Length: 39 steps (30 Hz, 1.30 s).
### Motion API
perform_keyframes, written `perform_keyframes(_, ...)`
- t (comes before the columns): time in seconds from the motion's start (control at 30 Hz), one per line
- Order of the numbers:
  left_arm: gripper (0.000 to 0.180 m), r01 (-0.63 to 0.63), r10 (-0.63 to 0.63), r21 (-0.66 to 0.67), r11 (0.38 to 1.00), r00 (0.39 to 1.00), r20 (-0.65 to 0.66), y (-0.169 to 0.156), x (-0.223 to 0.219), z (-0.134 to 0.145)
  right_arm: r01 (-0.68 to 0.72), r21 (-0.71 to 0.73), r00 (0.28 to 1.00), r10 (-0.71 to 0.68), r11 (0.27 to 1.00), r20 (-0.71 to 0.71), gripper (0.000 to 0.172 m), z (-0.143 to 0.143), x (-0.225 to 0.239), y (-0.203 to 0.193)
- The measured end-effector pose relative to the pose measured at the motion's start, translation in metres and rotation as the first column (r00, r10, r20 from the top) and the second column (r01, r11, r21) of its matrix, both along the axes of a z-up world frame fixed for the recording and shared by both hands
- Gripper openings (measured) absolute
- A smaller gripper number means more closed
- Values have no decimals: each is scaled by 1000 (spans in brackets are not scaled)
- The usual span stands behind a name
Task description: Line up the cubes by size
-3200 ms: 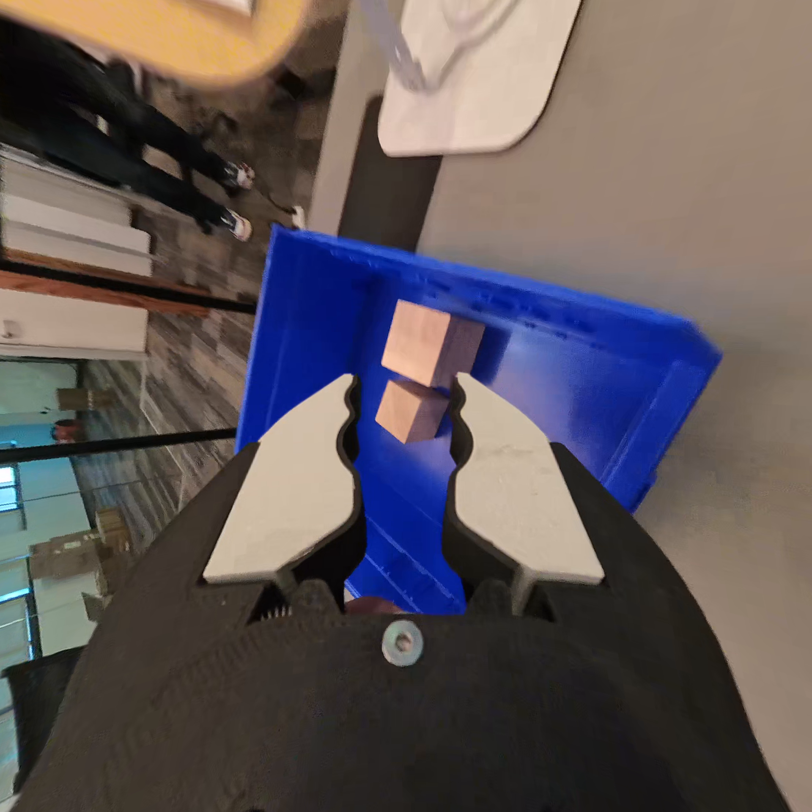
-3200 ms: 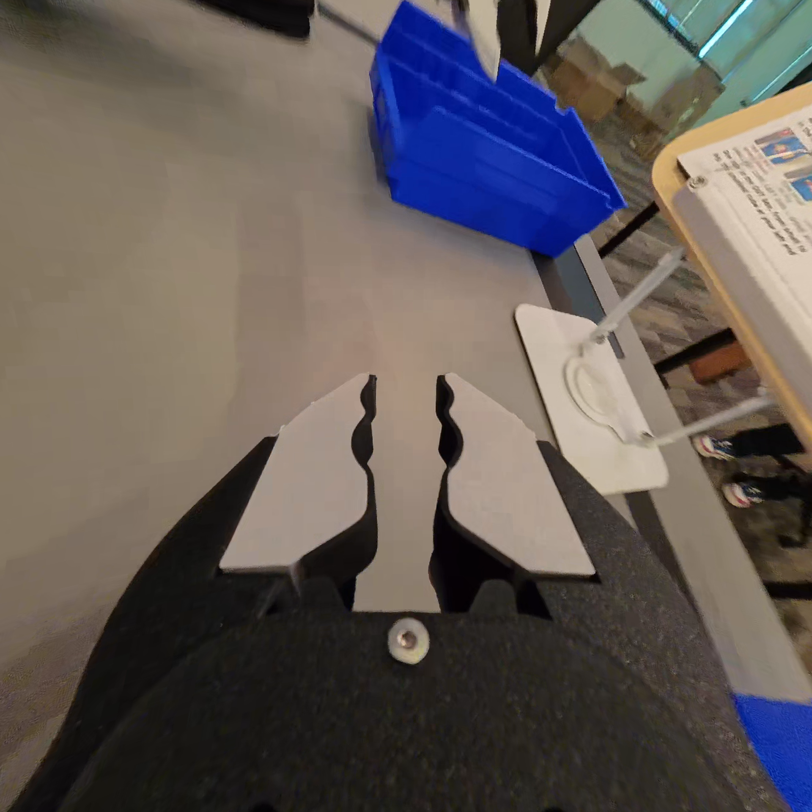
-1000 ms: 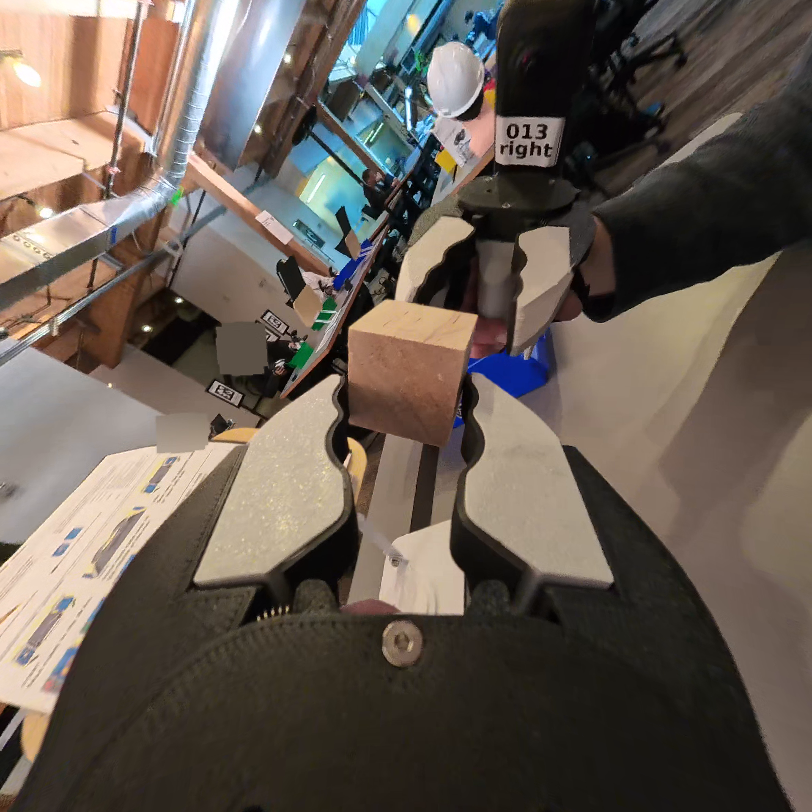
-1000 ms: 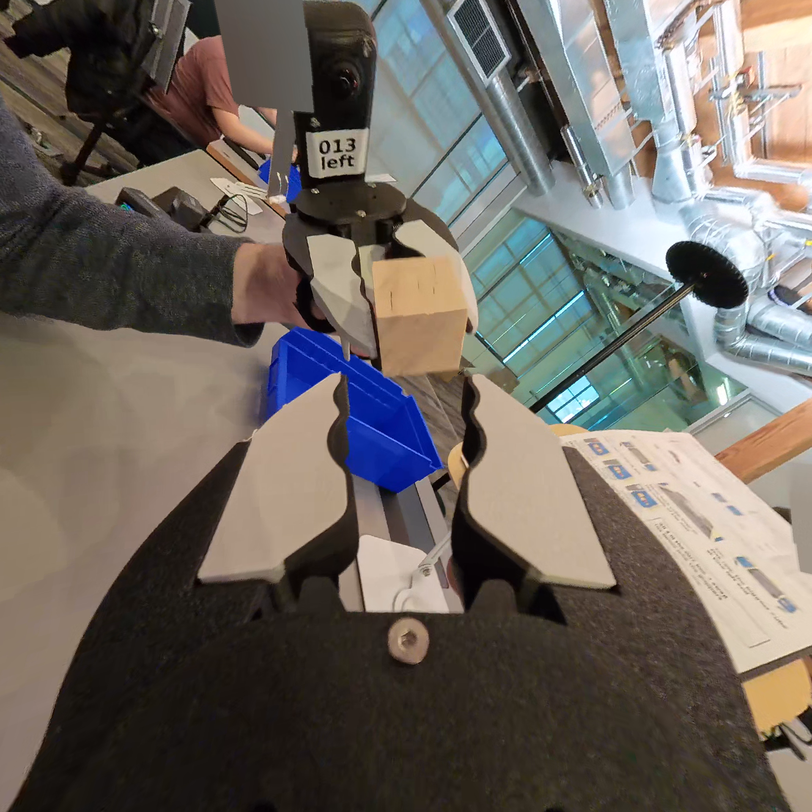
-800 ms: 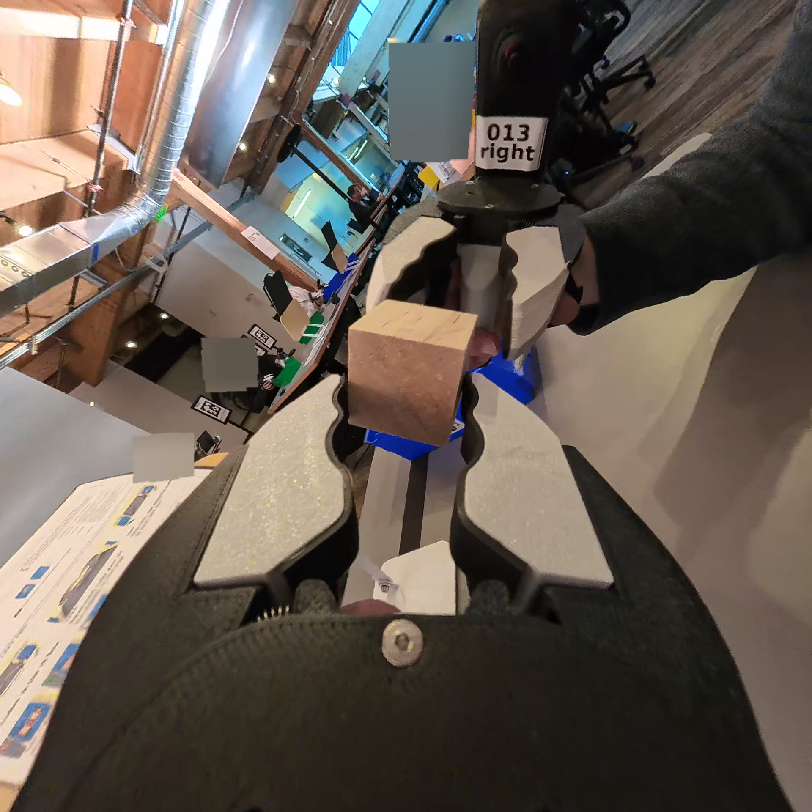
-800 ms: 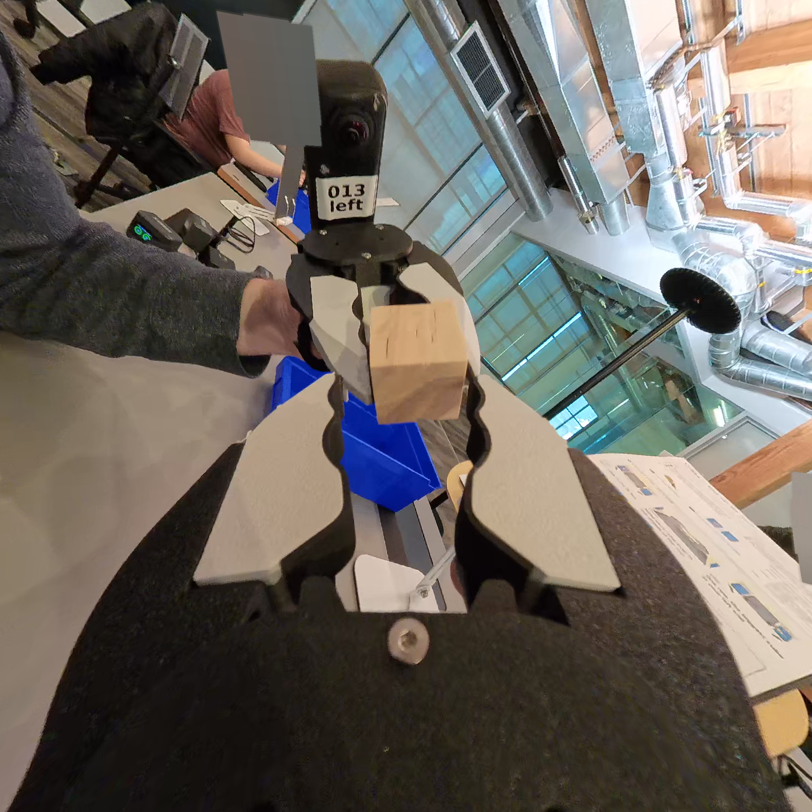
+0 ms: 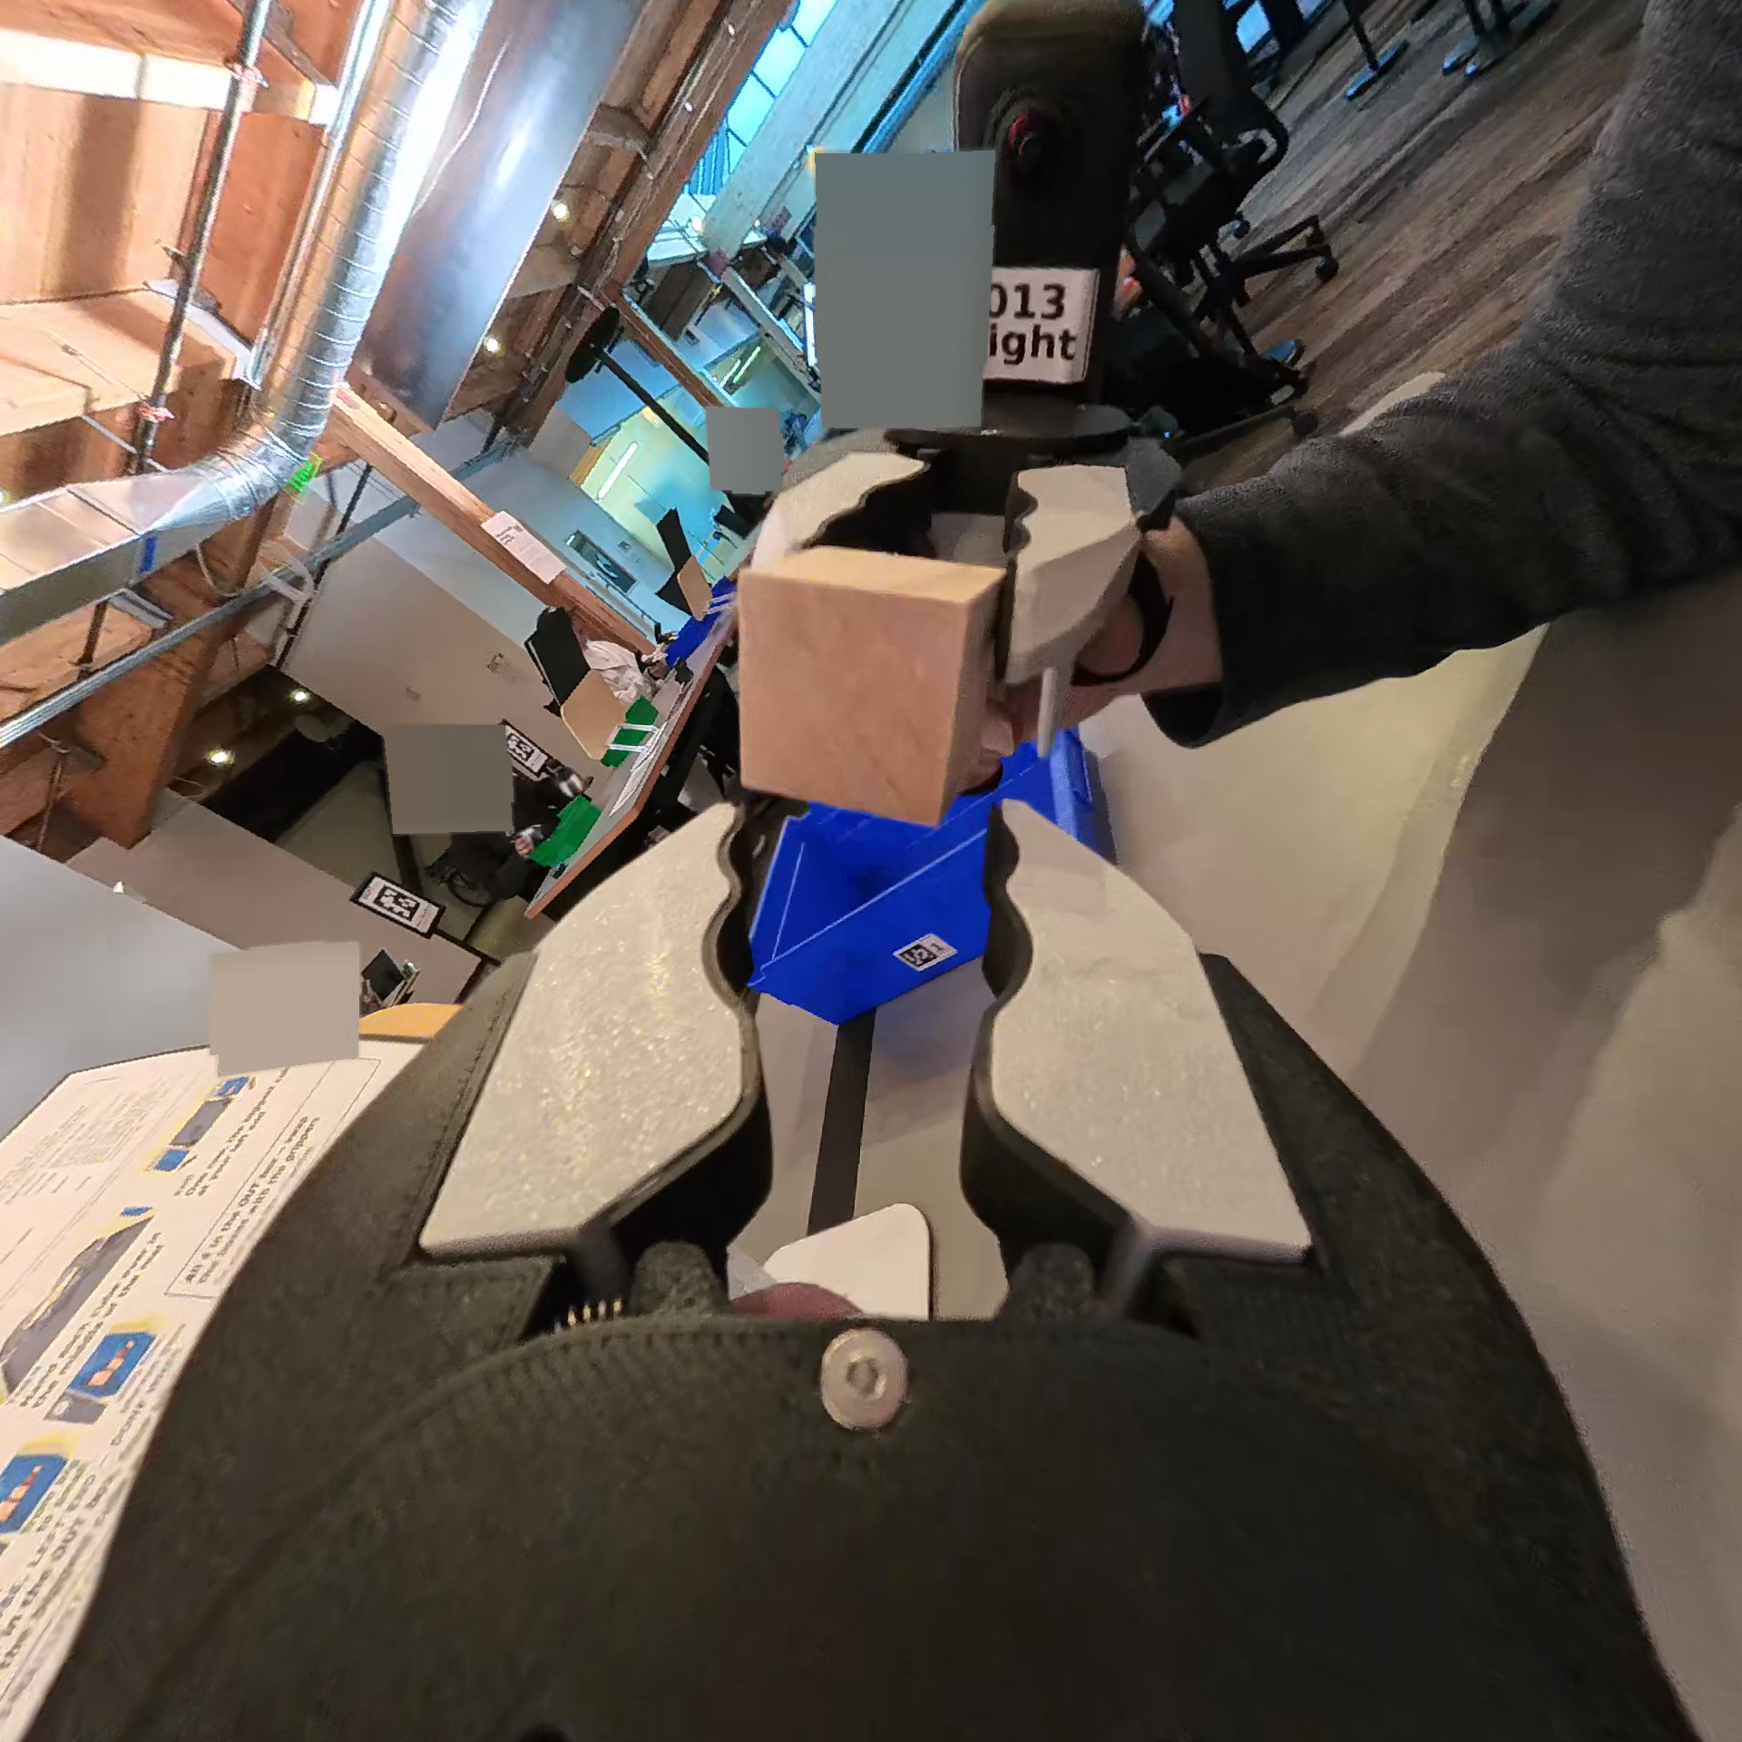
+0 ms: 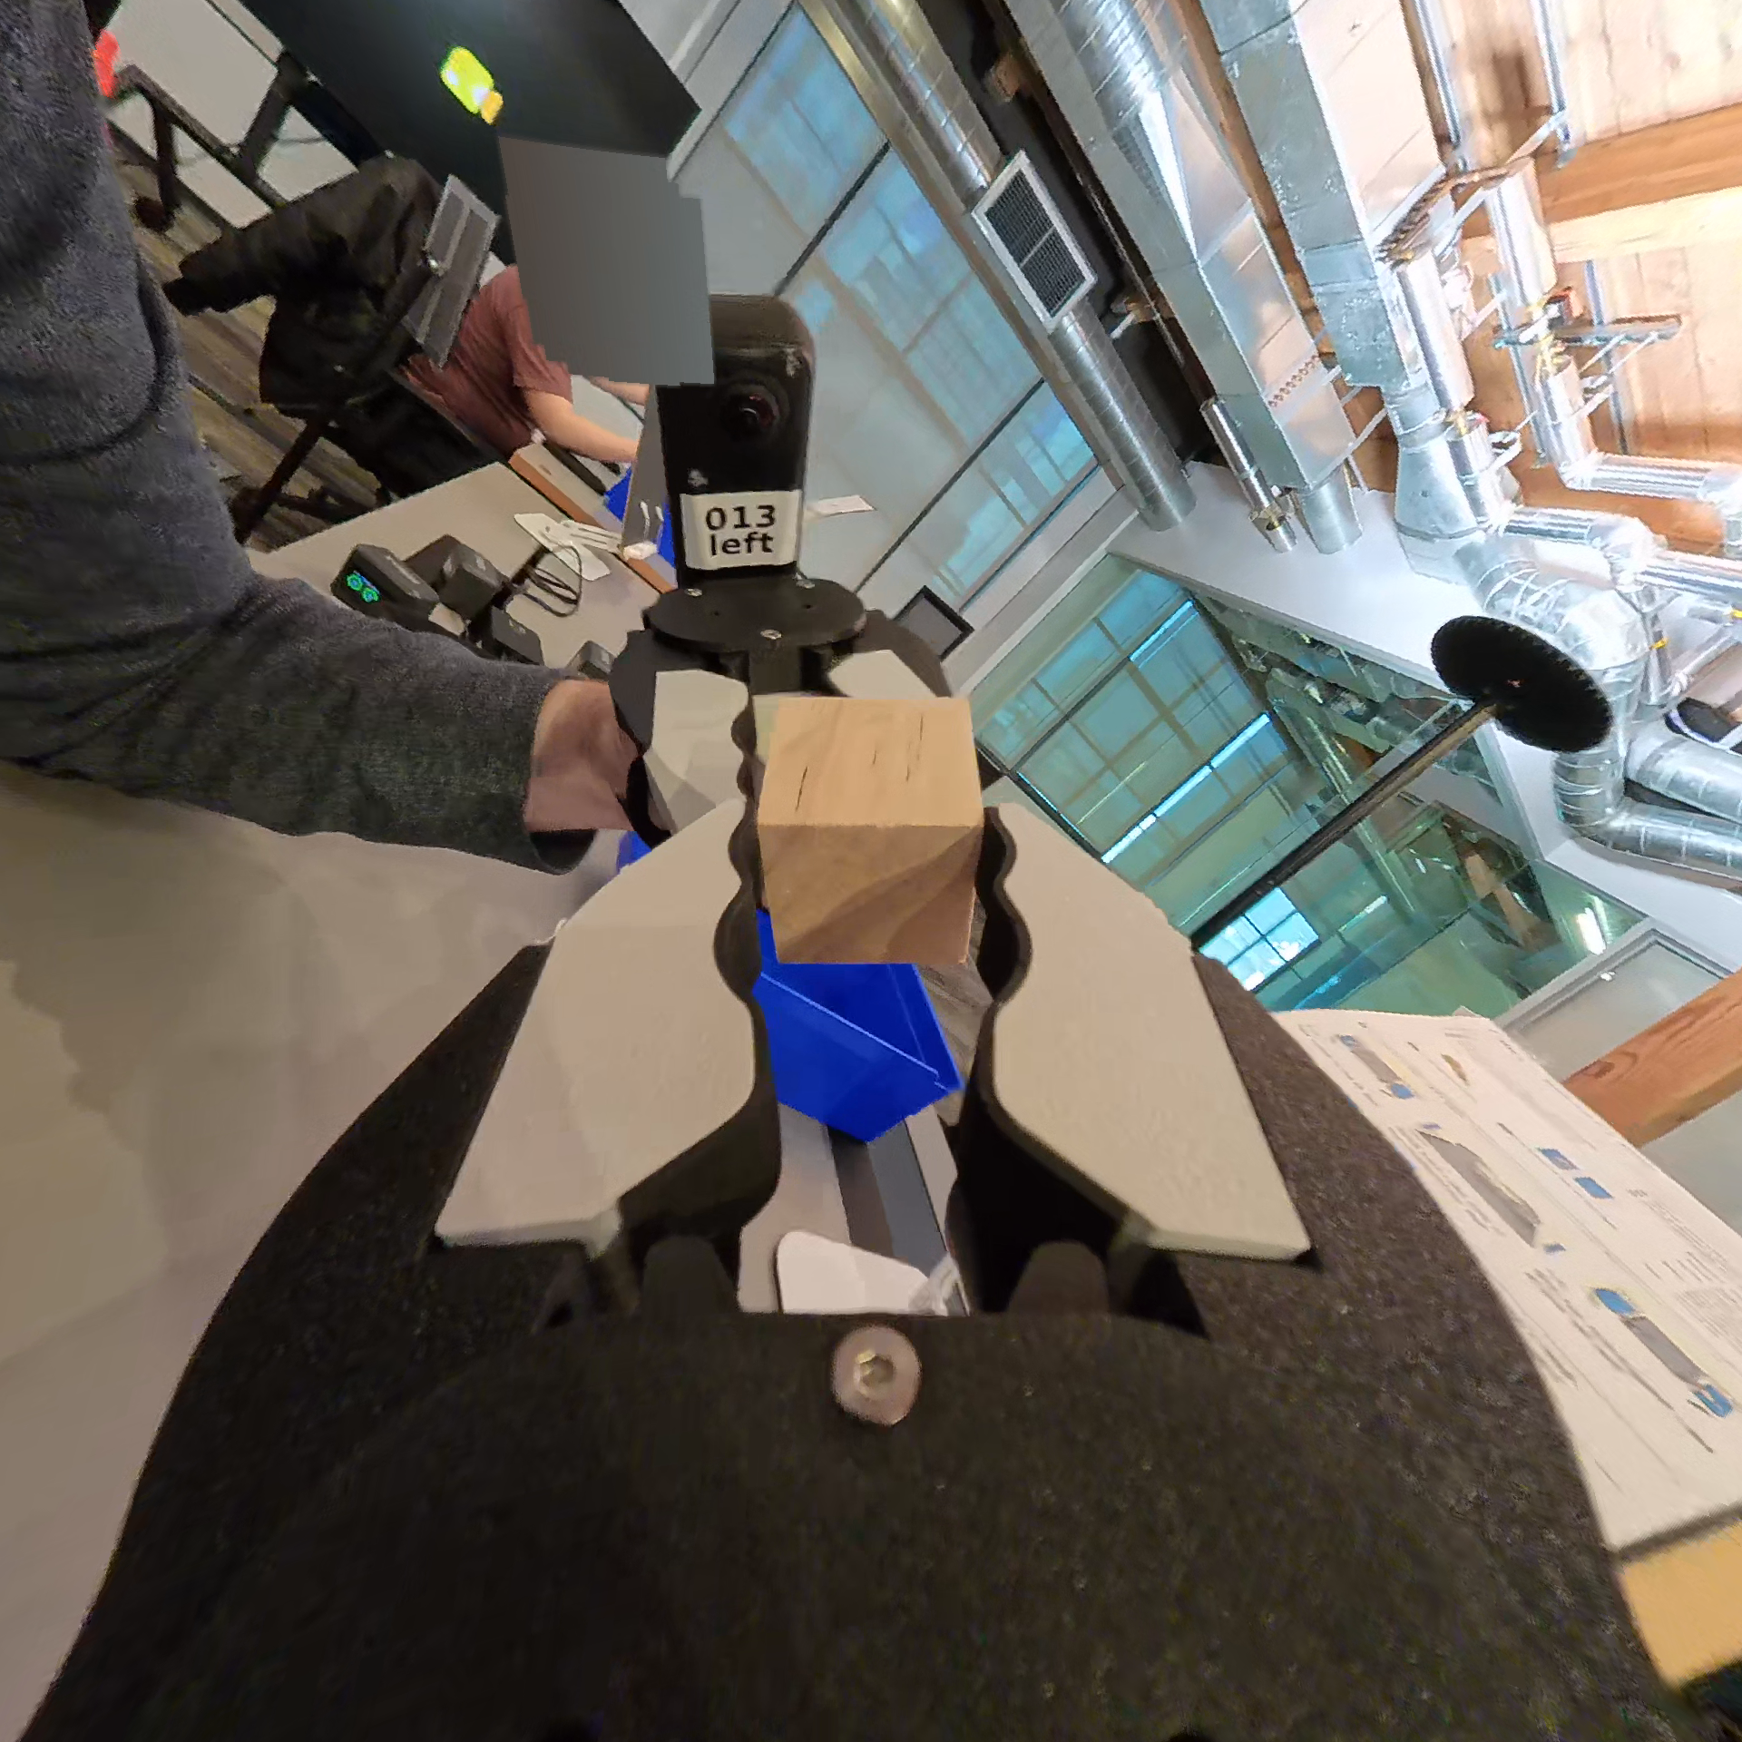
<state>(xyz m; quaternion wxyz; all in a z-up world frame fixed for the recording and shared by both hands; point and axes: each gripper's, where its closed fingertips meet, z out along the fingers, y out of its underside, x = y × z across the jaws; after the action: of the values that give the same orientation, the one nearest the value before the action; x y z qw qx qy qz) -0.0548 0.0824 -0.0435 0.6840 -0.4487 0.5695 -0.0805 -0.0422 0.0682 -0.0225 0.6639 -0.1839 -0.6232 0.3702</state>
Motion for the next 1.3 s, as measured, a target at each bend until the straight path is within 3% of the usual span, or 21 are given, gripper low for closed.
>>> perform_keyframes(0.13,13,-19,19,-1,1000,1000,-6,3,-9,-1,119,28,991,-120,992,52,43,8,27,31)
perform_keyframes(0.27,0,-57,57,16,998,998,-23,5,-17,1,333,98,925,-345,938,161,43,2,73,91)
perform_keyframes(0.4,0,-91,92,33,995,995,-39,7,-22,4,504,156,785,-526,850,327,43,-21,122,160)
perform_keyframes(0.53,0,-94,96,43,995,994,-46,5,-22,6,594,275,572,-637,756,517,43,-62,162,222)
perform_keyframes(0.73,0,-112,116,55,992,990,-78,5,-21,3,581,331,277,-563,744,778,43,-139,197,276)
perform_keyframes(0.93,0,-120,124,54,991,989,-82,6,-24,3,543,380,40,-475,749,879,43,-199,217,313)
perform_keyframes(1.17,0,-131,135,50,990,987,-87,9,-29,2,489,406,-119,-402,772,908,43,-237,228,337)
perform_keyframes(1.3,0,-136,141,51,989,986,-94,10,-30,1,463,383,-163,-348,799,923,44,-253,228,343)
